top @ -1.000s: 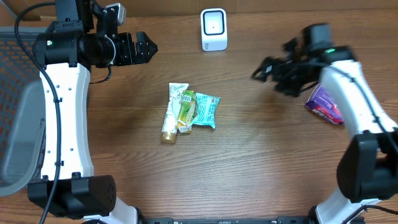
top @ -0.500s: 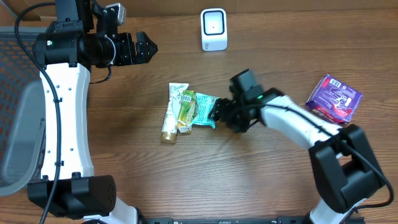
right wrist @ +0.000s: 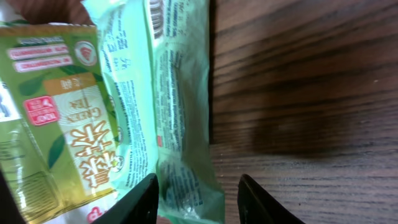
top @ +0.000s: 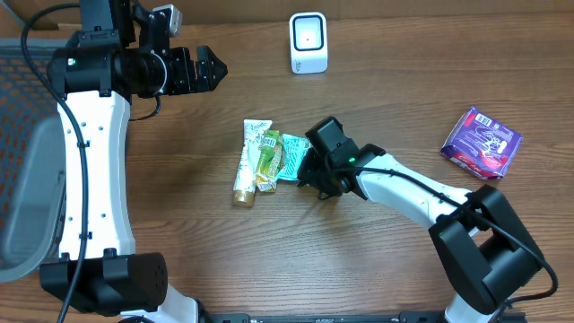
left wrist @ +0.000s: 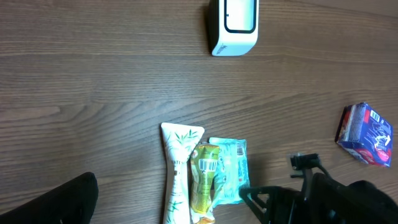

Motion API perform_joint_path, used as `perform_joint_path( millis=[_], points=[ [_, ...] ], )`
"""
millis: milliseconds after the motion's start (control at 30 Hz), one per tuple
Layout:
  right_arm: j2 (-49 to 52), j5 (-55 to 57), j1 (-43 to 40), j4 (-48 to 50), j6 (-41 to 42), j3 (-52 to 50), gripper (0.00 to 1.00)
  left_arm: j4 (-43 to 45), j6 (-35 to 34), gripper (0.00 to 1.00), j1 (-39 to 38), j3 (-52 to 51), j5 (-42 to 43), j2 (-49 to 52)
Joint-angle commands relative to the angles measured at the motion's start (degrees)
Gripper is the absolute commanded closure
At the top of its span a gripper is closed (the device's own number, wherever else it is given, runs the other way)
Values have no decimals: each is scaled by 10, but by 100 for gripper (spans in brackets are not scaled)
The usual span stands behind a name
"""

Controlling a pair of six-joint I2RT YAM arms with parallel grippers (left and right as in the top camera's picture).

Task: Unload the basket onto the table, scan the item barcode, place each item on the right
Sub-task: 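Reach the right gripper to the mint-green packet and grasp it, then lift the mint-green packet with the right gripper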

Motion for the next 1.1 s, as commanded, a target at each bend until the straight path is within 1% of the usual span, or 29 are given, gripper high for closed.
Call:
perform_joint_path(
  millis=[0,67,200,267,367,433,533,600,633,667,767,800,867,900,933,967,1000,1067],
  points=[
    [11,18,13,10,16,-10,58,1,-3,0,-4,0,-1,2],
    [12,16,14,10,16,-10,61,1,-3,1,-4,0,-1,2],
    [12,19,15,11,15,-10,71,1,-3,1,-4,0,-1,2],
    [12,22,15,10,13,-10,79,1,-3,0,-4,0,-1,2],
    [12,28,15,9,13,-10,88,1,-3,0,-4,0,-1,2],
    [12,28,15,9,12,-10,96,1,-3,0,-4,0,-1,2],
    [12,28,14,9,-27,-10,96,1,-3,0,-4,0,-1,2],
    [12,27,8,10,-76,-9,96,1,-3,0,-4,0,-1,2],
    [12,27,1,8,-117,-5,96,1,-3,1,-4,0,-1,2],
    [12,27,-17,-6,-192,8,96,1,-3,0,-4,0,-1,2],
    [12,26,-59,-48,-356,40,96,1,-3,0,-3,0,-1,2],
    [12,29,-75,-63,-422,50,96,1,-3,0,-3,0,-1,2],
    [12,59,-101,-74,-489,63,96,1,-3,0,-3,0,-1,2],
    [12,87,-116,-71,-501,68,96,1,-3,0,-3,0,-1,2],
    [12,108,-128,-67,-502,73,91,1,-3,0,-3,0,-1,2],
    [12,122,-141,-59,-502,78,72,1,-3,0,-3,0,-1,2],
    [12,123,-153,-54,-502,85,37,1,-3,0,-3,0,-1,2],
    [11,99,-175,-60,-491,106,18,1,-3,0,-3,0,-1,2]
  ],
)
